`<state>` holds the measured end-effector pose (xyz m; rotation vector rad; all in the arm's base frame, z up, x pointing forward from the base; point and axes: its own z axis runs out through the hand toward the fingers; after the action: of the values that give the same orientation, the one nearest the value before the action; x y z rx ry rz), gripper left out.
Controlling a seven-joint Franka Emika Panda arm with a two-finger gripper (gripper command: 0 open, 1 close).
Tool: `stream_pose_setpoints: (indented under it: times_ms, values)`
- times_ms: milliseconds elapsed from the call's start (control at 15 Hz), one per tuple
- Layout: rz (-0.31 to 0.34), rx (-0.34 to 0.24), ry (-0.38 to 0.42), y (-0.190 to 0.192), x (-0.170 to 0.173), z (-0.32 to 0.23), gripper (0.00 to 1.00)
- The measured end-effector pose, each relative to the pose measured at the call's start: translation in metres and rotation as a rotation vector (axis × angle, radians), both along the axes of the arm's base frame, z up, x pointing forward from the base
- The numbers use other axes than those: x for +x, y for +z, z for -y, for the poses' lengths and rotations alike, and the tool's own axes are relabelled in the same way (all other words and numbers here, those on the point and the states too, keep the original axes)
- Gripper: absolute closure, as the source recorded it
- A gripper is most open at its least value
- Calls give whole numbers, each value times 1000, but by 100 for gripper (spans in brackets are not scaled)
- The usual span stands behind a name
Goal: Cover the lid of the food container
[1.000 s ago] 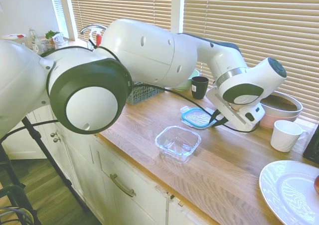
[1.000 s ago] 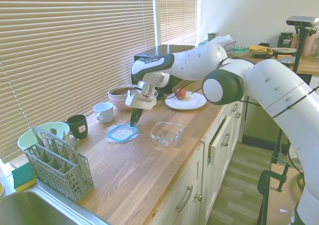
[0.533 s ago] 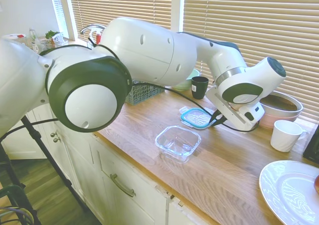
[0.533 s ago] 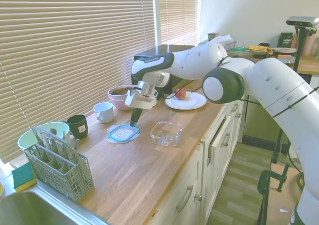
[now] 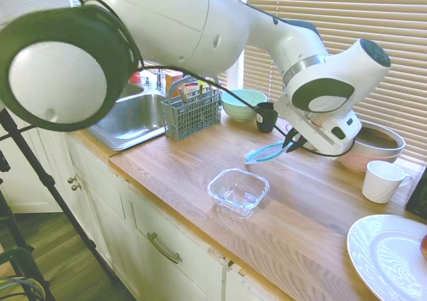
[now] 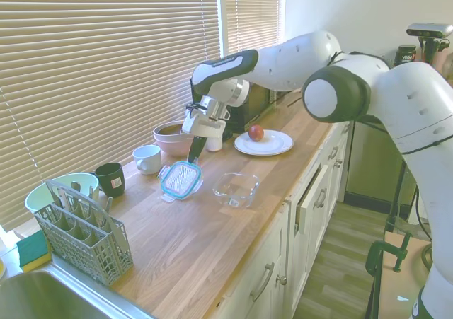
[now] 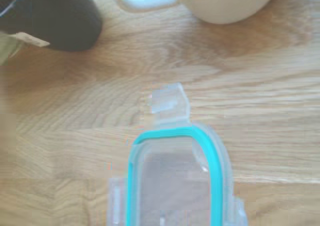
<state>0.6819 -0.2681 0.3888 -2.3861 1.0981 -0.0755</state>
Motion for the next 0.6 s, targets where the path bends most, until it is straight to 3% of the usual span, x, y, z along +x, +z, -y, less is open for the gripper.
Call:
stream_pose_setpoints:
  times_ms: [400,600]
  values:
    - [63,-54,-40,79,-56,20,100]
    - [73,-78,-56,102,-82,38,100]
